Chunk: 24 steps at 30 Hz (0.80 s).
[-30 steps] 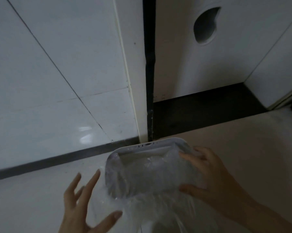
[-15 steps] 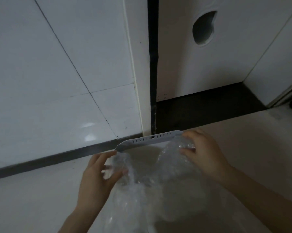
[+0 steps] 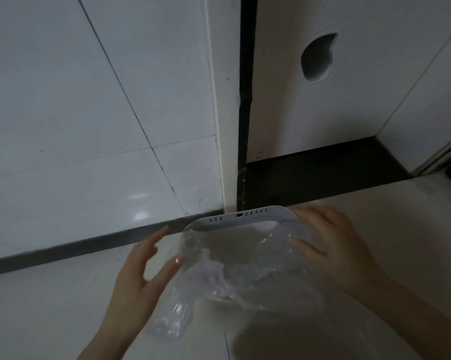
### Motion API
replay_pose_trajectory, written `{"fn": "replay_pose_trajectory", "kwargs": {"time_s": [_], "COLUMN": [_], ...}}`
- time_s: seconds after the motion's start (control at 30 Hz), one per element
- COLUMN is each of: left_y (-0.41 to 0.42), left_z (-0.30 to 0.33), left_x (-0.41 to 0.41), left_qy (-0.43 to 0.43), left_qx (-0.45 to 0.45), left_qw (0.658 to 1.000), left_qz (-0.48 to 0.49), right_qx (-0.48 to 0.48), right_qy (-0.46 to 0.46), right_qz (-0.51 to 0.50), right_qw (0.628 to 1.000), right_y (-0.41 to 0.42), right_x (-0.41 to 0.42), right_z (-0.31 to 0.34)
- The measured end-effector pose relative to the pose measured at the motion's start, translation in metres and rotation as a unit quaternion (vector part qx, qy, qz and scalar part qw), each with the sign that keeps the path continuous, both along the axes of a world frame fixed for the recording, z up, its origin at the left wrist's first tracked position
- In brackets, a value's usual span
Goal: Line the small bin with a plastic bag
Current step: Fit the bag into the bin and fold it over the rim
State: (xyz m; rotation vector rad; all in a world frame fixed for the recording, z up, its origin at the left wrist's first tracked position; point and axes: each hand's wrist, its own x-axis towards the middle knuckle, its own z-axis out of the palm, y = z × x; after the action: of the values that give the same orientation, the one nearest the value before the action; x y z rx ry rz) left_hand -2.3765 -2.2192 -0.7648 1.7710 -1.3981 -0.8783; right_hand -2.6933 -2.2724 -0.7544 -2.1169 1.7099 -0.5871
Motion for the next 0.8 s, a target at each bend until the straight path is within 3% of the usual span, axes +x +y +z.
{"fn": "replay_pose_trajectory", "kwargs": {"time_s": [0.13,0.2,0.37,0.5,0.67,0.8], "left_y": [0.033,0.033,0.018,-0.007,-0.042,-0.054], "left_z": [0.003,-0.002,-0.016,-0.02,-0.023,-0.033], "left_x": [-0.012,-0.014,-0.007,0.001,-0.001,0.001], "left_qy": [0.024,0.026,0.027,-0.064,-0.191,-0.236], "left_qx": [0.076,0.104,0.079,0.025,0.013,-0.011], "left_qw": [0.997,0.994,0.996,0.997,0.974,0.96], "left_qz": [-0.012,-0.01,-0.024,-0.047,-0.124,-0.152], "right_qx": [0.174,0.213,0.115,0.062,0.026,0.033], "right_qy": [-0.049,-0.057,-0.13,-0.063,0.011,0.064], "right_qz": [-0.014,-0.023,-0.037,-0.046,-0.021,0.012], "right_qw": [0.983,0.975,0.984,0.995,0.999,0.997], "right_y": [0.036,0.045,0.034,0.008,-0.018,-0.023], "right_x": [-0.02,-0.02,-0.011,0.0,0.019,0.03], "right_z": [-0.004,-0.007,-0.005,-0.007,-0.01,-0.02]}}
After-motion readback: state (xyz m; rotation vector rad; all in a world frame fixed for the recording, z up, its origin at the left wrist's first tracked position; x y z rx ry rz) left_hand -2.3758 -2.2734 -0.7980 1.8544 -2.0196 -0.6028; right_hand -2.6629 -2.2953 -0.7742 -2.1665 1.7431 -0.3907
